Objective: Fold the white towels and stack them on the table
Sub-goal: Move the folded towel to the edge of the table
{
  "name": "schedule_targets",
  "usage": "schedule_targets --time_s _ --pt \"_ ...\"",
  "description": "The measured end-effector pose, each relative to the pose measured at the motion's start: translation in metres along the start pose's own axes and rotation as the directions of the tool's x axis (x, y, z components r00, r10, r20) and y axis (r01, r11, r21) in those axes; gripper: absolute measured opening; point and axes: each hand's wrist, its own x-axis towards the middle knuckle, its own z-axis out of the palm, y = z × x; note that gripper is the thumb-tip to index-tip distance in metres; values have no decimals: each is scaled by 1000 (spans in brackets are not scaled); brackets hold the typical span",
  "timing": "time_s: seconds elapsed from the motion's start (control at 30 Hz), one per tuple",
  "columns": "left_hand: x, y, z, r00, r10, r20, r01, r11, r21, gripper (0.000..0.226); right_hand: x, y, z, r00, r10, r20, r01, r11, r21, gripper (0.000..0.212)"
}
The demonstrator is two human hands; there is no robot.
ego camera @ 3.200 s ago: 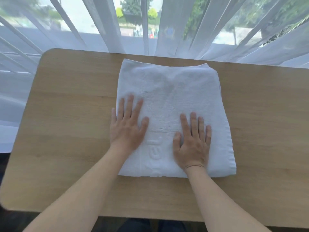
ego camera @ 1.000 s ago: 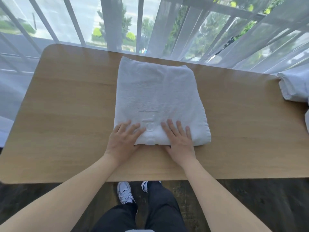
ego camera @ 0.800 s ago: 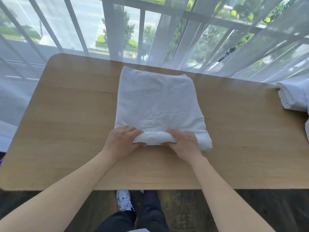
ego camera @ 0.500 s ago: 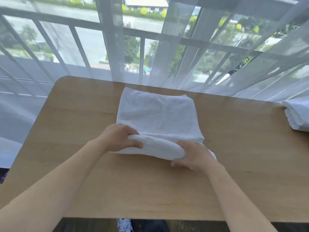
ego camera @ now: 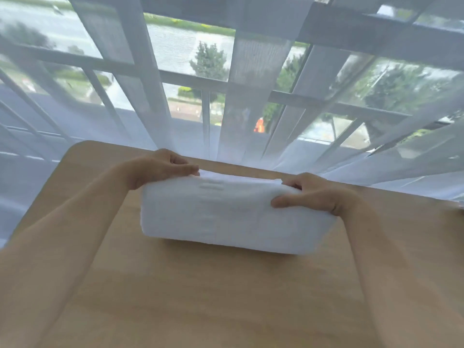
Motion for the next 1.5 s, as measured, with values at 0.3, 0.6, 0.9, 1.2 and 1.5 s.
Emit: schedule_targets --time_s 0.3,0.6,0.9,1.2,1.5 --pt "-6 -47 43 965 -196 -173 68 827 -557 73 97 30 -13 997 1 -72 -13 986 -165 40" --pt "25 -54 69 753 -370 -544 232 923 -308 74 104 53 20 935 74 -346 -121 986 -115 82" --pt "26 -67 89 631 -344 -695 346 927 -145 58 111 59 34 878 101 -467 -225 950 -217 61" --pt "25 -1 143 674 388 -628 -27 863 505 43 66 -28 123 869 -120 -479 -66 933 -353 62" --pt "41 -32 132 855 219 -470 171 736 655 69 57 24 114 853 -77 -516 -137 921 -364 62"
